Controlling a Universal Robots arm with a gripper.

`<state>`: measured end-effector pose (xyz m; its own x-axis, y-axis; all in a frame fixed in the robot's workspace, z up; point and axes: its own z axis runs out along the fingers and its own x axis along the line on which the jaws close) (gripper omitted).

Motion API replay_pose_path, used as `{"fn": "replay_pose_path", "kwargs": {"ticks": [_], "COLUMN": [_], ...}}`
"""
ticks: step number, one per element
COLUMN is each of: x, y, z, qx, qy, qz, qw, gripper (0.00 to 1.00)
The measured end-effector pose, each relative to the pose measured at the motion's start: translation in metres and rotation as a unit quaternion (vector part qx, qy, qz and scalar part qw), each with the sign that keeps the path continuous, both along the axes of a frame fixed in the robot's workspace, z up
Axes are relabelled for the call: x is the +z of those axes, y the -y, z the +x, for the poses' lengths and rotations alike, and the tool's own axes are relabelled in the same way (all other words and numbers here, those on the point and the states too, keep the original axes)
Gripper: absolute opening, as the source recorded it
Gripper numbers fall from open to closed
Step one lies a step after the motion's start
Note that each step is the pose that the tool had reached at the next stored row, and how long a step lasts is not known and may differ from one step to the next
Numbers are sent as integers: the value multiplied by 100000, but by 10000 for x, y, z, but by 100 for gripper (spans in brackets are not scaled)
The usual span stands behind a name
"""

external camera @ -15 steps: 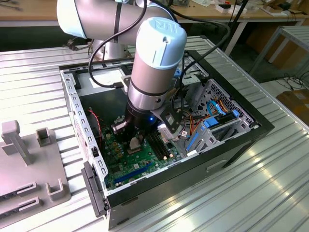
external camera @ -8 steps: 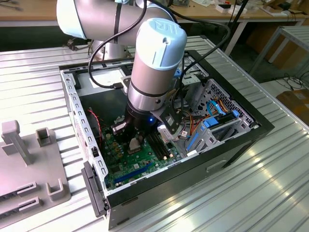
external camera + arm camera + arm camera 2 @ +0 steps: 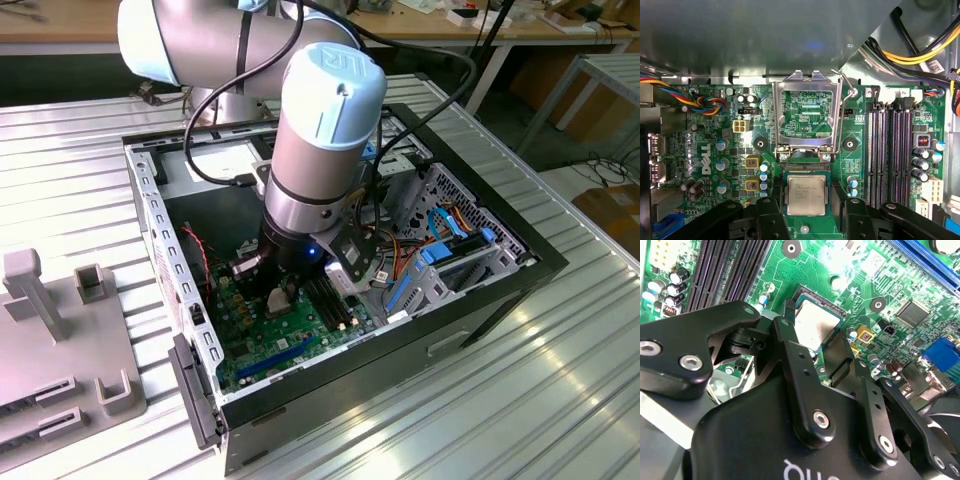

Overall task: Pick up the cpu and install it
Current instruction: 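Place the cpu into insertion slot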

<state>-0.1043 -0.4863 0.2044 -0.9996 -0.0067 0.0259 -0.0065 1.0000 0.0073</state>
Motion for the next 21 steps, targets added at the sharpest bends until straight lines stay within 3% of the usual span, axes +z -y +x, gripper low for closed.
{"fn": "replay_pose_path", "kwargs": {"ticks": [21], "x": [-21], "y": [2], "z": [-2], "qx": [1023], "qy": [13], "qz": [27], "qw": [99995], "gripper": [47]}}
